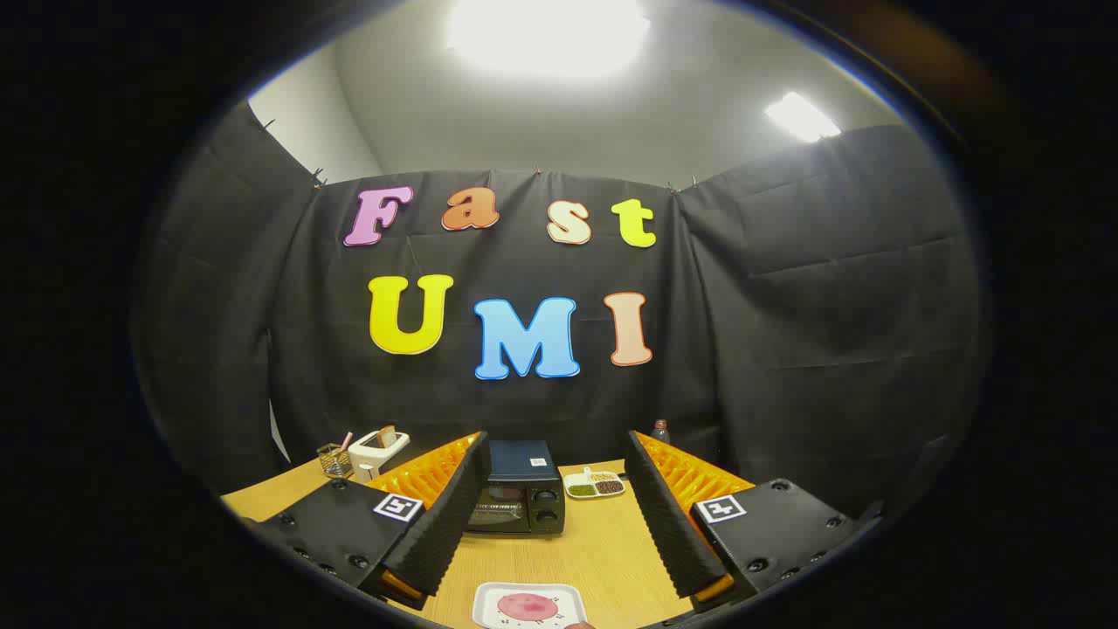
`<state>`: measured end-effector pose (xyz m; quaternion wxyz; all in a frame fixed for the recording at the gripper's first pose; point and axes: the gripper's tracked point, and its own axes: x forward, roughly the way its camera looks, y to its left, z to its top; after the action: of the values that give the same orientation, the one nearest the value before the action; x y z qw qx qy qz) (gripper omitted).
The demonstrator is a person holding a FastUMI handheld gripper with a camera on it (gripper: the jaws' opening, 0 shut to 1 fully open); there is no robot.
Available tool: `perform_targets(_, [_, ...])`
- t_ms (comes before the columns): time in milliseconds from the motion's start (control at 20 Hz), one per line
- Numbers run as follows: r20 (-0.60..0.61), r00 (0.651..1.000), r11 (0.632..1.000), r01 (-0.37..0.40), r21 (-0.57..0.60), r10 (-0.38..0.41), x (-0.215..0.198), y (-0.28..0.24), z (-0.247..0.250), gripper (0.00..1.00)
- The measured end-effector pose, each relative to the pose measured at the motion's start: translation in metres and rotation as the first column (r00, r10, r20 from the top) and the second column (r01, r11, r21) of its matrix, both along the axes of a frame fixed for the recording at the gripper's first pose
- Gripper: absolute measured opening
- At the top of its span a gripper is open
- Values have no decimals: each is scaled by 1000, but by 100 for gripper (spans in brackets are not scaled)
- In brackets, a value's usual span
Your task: Open the toaster oven, put the food inside, and close the toaster oven door.
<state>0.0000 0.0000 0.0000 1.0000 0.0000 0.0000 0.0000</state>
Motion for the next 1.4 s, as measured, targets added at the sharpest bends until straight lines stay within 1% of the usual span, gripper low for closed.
perform_targets(300, [-1,1000,1000,-10,17,10,3,7,1,98])
perform_targets(650, [-4,998,998,-60,32,60,20,30,1,98])
perform_targets(1000, [-11,989,988,-147,47,148,67,72,-4,98])
perform_targets(1400, [-56,969,969,-235,73,239,128,123,-37,98])
